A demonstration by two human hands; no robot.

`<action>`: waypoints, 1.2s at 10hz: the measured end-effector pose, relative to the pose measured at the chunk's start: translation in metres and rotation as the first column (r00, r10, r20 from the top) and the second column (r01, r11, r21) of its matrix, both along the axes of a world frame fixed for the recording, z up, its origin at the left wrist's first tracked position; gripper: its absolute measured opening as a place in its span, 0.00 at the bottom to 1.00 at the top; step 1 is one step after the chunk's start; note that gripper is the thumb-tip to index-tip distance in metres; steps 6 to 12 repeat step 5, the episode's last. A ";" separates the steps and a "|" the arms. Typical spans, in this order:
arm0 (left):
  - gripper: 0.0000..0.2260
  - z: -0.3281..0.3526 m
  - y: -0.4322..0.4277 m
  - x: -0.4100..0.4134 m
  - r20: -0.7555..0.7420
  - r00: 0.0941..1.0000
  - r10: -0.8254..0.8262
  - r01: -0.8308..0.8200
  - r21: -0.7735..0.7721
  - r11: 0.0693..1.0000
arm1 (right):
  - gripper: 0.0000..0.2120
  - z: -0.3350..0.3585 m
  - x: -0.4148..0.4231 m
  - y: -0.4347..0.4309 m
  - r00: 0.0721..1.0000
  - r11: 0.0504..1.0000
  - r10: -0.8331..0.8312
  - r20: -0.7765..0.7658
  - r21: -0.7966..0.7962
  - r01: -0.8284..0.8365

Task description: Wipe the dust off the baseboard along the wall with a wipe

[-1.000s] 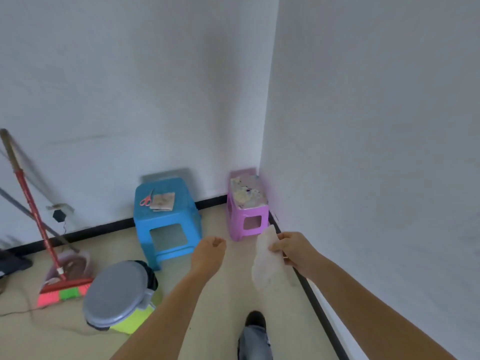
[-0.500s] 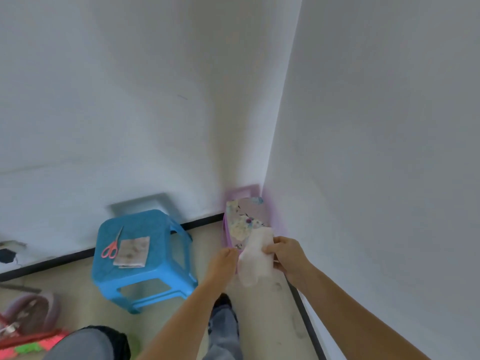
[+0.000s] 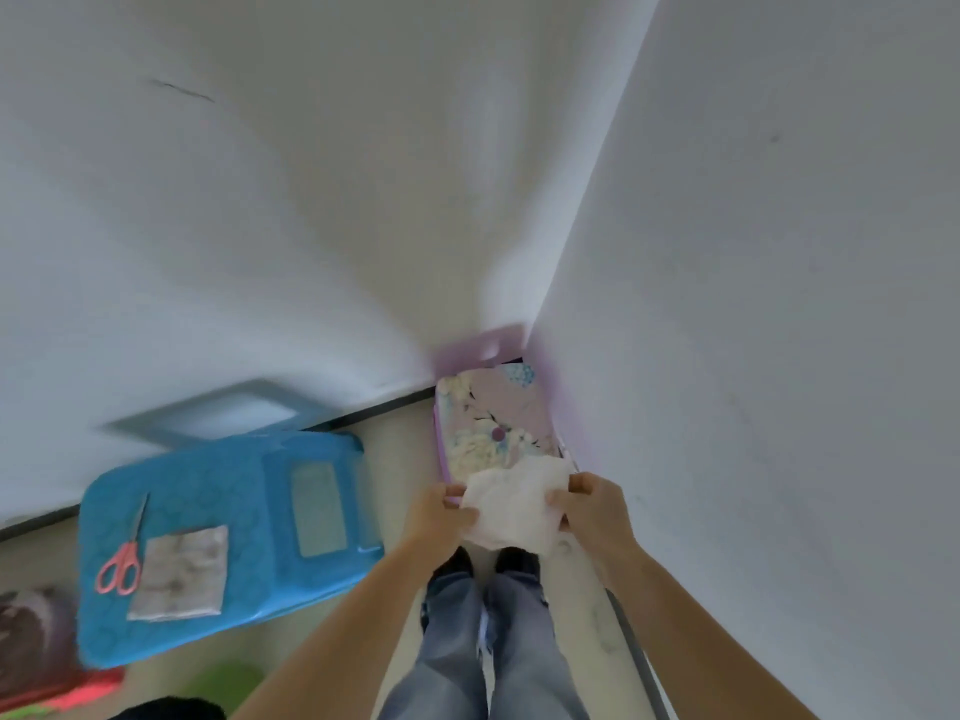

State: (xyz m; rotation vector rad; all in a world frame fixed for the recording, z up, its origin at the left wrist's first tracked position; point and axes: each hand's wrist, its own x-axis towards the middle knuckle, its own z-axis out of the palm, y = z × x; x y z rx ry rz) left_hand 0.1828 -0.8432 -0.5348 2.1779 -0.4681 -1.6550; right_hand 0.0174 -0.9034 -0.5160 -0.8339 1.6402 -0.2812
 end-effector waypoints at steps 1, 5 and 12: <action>0.12 -0.059 -0.013 -0.001 0.016 0.999 0.038 -0.038 0.009 0.999 | 0.10 -0.060 0.003 -0.019 0.993 0.996 0.081 -0.082 0.038 -0.078; 0.22 -0.169 -0.046 0.002 0.092 0.990 -0.105 0.096 0.093 0.991 | 0.15 -0.176 0.011 -0.068 0.931 0.958 0.285 -0.226 0.024 -0.287; 0.22 -0.169 -0.046 0.002 0.092 0.990 -0.105 0.096 0.093 0.991 | 0.15 -0.176 0.011 -0.068 0.931 0.958 0.285 -0.226 0.024 -0.287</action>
